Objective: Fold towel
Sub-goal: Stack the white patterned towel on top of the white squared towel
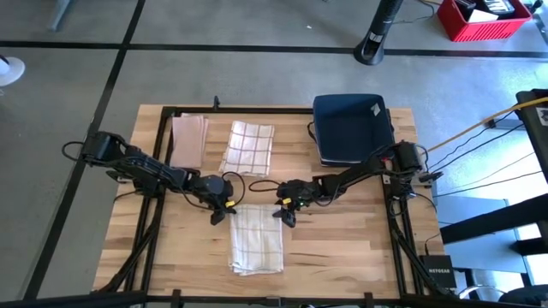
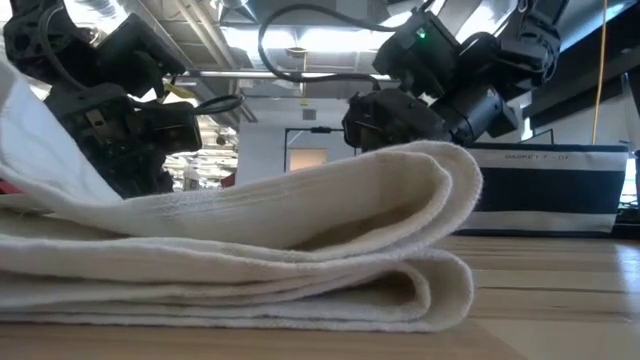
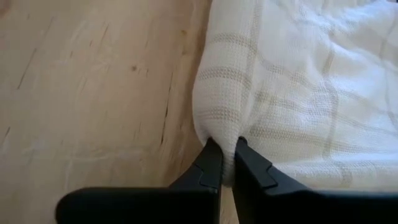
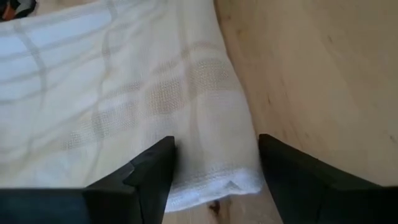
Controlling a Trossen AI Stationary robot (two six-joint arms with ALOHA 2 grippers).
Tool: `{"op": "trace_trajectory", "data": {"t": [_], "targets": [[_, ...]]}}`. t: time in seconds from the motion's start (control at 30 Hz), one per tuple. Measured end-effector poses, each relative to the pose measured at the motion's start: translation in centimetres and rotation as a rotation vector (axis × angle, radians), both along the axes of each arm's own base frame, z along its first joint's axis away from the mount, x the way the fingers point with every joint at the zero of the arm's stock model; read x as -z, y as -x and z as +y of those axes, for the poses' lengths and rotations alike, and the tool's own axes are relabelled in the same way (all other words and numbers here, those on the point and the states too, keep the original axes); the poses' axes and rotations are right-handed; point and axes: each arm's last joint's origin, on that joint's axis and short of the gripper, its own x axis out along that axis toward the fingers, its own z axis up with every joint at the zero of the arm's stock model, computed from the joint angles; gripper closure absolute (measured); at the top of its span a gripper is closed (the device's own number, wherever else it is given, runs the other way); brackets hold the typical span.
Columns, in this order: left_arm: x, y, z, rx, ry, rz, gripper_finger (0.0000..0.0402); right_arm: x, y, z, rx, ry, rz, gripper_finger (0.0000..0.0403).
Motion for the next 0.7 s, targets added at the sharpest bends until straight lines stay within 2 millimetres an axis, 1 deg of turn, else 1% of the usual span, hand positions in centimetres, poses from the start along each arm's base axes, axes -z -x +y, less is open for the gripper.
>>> {"op": "trace_trajectory", "data": {"t": [0.07, 0.13, 0.2, 0.3, 0.33, 0.4, 0.5, 0.63, 0.7], "targets": [[-0.1, -0.1, 0.0, 0.0, -0.004, -0.013, 0.0395, 0.0, 0.0, 0.0, -0.004, 0.004, -0.006, 0.0183], [-0.1, -0.2, -0.1, 0.009, -0.01, -0.031, 0.0398, 0.1, 0.0, 0.0, -0.015, 0.015, -0.009, 0.0214], [-0.2, -0.2, -0.1, 0.002, -0.019, -0.039, 0.0398, 0.1, 0.0, 0.0, -0.015, 0.015, -0.007, 0.026], [-0.2, -0.2, -0.1, 0.0, -0.023, -0.037, 0.0399, 0.2, 0.0, 0.0, -0.037, 0.021, -0.01, 0.0347], [-0.2, -0.2, -0.2, -0.005, -0.021, -0.036, 0.0399, 0.1, 0.0, 0.1, -0.049, 0.028, -0.015, 0.0369], [-0.4, 0.0, -0.3, -0.007, -0.018, -0.037, 0.04, -0.4, -0.1, 0.1, -0.064, 0.046, -0.035, 0.0375], [-1.2, 0.3, -0.2, -0.02, -0.02, -0.046, 0.04, -1.5, 0.1, -0.1, -0.045, 0.105, -0.06, 0.0364], [-2.8, 0.9, 0.3, -0.043, -0.073, -0.056, 0.0401, -3.8, 0.1, -0.7, -0.011, 0.218, -0.143, 0.0373], [-3.9, 1.2, 0.7, -0.055, -0.12, -0.063, 0.0401, -4.6, -0.2, -1.0, -0.011, 0.256, -0.176, 0.0373]]}}
